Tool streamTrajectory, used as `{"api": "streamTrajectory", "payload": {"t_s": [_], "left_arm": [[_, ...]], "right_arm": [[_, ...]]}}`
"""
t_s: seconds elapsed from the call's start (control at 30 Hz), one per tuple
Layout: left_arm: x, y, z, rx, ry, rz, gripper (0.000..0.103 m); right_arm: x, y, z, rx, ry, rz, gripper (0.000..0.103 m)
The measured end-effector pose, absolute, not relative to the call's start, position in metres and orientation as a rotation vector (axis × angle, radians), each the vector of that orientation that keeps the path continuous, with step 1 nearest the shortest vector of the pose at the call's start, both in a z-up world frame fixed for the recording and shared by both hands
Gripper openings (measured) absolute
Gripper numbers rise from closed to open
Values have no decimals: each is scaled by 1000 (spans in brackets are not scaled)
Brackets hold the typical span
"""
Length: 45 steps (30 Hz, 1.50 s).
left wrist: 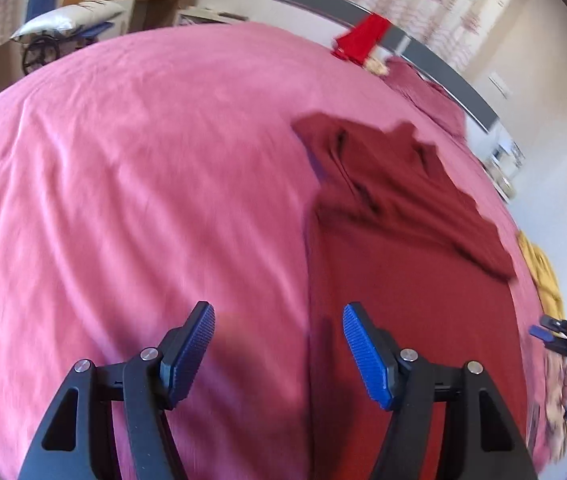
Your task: Fold clothes
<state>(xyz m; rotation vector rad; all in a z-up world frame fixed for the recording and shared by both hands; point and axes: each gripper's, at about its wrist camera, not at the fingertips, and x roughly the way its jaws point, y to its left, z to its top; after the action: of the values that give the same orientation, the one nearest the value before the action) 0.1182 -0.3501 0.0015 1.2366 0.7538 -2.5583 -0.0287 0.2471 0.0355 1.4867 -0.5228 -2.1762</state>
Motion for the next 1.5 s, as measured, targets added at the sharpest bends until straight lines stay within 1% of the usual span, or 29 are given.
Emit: {"api": "streamTrajectory", "payload": {"t_s": [0.17, 0.3, 0.37, 0.5, 0.53, 0.6, 0.63, 0.67, 0.73, 0.77, 0.8, 0.83, 0.87, 0.9, 0.93, 0.97, 1.0, 1.03, 1.07, 1.1, 1.2, 1.27, 1.43, 1.5], "left_arm": [[145, -324, -5, 1407, 708, -2558, 69], [161, -312, -8, 1496, 651, -2576, 69], [166, -312, -8, 1540, 674, -2581, 69], [177, -316, -9, 1620, 793, -2593, 70], [180, -317, -9, 1641, 830, -2595, 70], [184, -317, -11, 1651, 912, -2598, 73], [187, -317, -12, 1652, 952, -2602, 76], [189, -316, -13, 1649, 989, -2608, 82], [190, -311, -15, 1649, 990, -2618, 86], [188, -307, -15, 1672, 935, -2622, 86], [186, -302, -14, 1697, 874, -2625, 86], [184, -297, -14, 1721, 814, -2626, 85], [181, -291, -11, 1772, 734, -2630, 84], [181, -286, -10, 1820, 685, -2637, 81], [180, -282, -8, 1867, 638, -2643, 69], [181, -279, -7, 1912, 605, -2644, 50], [183, -278, -8, 1956, 610, -2639, 40], [186, -281, -10, 1991, 671, -2624, 19], [189, -283, -12, 2024, 739, -2606, 10], [193, -286, -14, 2030, 791, -2594, 9], [202, -289, -12, 2000, 858, -2605, 5], [208, -288, -7, 1975, 883, -2621, 4], [218, -294, 2, 2045, 821, -2595, 4], [217, -303, 1, 2059, 856, -2575, 5]], "right_arm": [[38, 268, 12, 1625, -543, -2162, 52], [87, 278, -7, 1702, -673, -2058, 53], [107, 279, -10, 1693, -707, -2037, 53], [140, 264, -8, 1684, -706, -1995, 65], [134, 258, -8, 1689, -691, -1981, 67], [143, 247, -7, 1686, -638, -1966, 68], [144, 240, -6, 1683, -596, -1955, 69], [144, 233, -6, 1679, -554, -1945, 69], [157, 210, -1, 1675, -407, -1962, 68], [161, 197, 2, 1692, -315, -1987, 66], [166, 185, 4, 1708, -222, -2011, 48], [171, 173, 7, 1723, -127, -2034, 23], [174, 172, 6, 1746, -140, -2031, 16], [174, 169, 5, 1755, -211, -2008, 8], [178, 170, 4, 1765, -284, -1986, 7], [185, 169, 5, 1763, -309, -1977, 7], [192, 167, 5, 1760, -331, -1968, 6], [200, 170, 5, 1751, -350, -1958, 6], [204, 172, 4, 1752, -369, -1955, 6], [206, 168, 4, 1752, -401, -1948, 6], [208, 167, 9, 1744, -483, -1937, 5], [219, 154, 15, 1745, -487, -1924, 5], [230, 132, 28, 1770, -415, -1900, 5], [240, 122, 29, 1785, -418, -1897, 5]]}}
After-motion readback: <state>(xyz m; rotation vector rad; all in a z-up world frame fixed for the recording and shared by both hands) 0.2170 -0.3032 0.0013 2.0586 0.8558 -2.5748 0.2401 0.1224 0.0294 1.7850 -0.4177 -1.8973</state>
